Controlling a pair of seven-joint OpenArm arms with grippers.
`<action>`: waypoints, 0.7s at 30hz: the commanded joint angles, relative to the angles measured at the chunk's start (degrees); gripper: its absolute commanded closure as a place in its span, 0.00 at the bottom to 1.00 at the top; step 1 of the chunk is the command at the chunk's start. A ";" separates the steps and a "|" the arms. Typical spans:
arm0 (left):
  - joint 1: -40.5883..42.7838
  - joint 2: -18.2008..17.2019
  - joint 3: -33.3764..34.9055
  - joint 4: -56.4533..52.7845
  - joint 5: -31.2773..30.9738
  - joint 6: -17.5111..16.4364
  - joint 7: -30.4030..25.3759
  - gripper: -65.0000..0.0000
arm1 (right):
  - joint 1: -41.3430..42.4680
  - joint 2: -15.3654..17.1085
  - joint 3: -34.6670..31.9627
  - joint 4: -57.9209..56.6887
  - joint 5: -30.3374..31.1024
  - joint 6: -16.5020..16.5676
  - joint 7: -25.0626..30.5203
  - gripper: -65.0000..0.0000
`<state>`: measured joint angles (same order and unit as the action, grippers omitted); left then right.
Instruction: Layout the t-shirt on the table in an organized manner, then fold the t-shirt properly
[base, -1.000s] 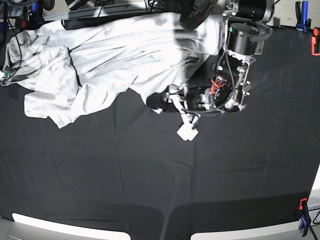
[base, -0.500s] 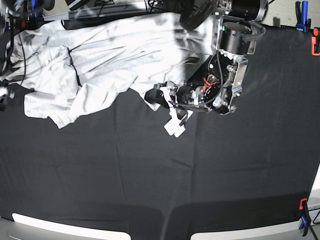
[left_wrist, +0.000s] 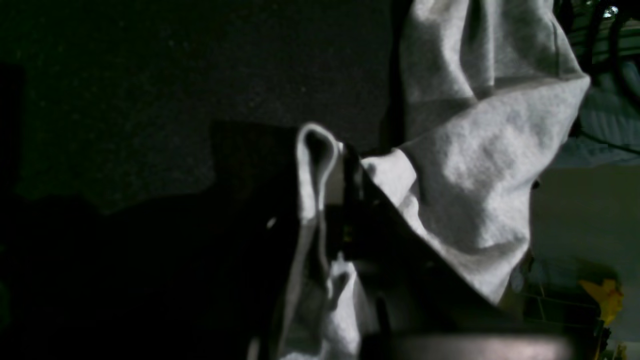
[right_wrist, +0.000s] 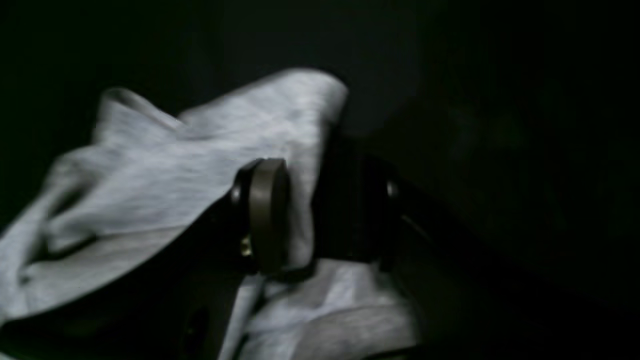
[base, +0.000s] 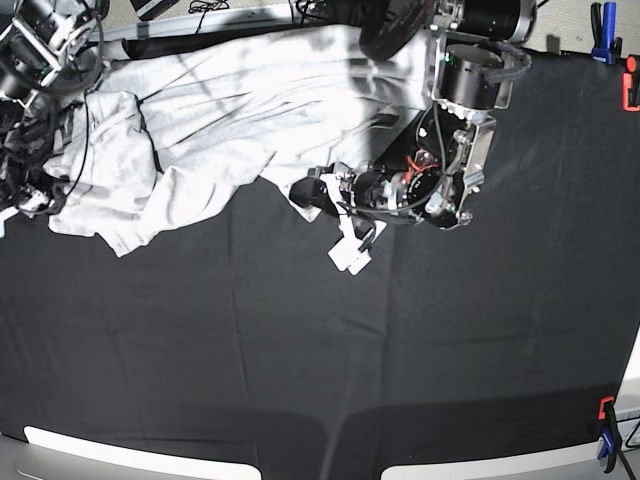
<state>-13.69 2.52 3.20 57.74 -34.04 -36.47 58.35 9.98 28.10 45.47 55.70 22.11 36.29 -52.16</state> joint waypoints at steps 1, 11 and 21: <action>-0.72 0.15 0.00 0.39 -0.50 0.17 0.11 1.00 | 0.96 1.44 0.24 0.57 0.83 0.59 1.42 0.62; -0.74 0.15 0.00 0.39 -0.50 0.17 0.07 1.00 | 0.98 -4.07 0.24 0.50 1.03 0.59 2.67 0.63; -1.84 0.07 -0.13 0.44 -0.50 0.15 -1.36 1.00 | 0.96 -2.43 0.24 1.88 3.30 3.71 1.38 1.00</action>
<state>-14.20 2.50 3.18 57.67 -34.04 -36.45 57.30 10.15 24.10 45.58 56.45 24.56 39.24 -51.86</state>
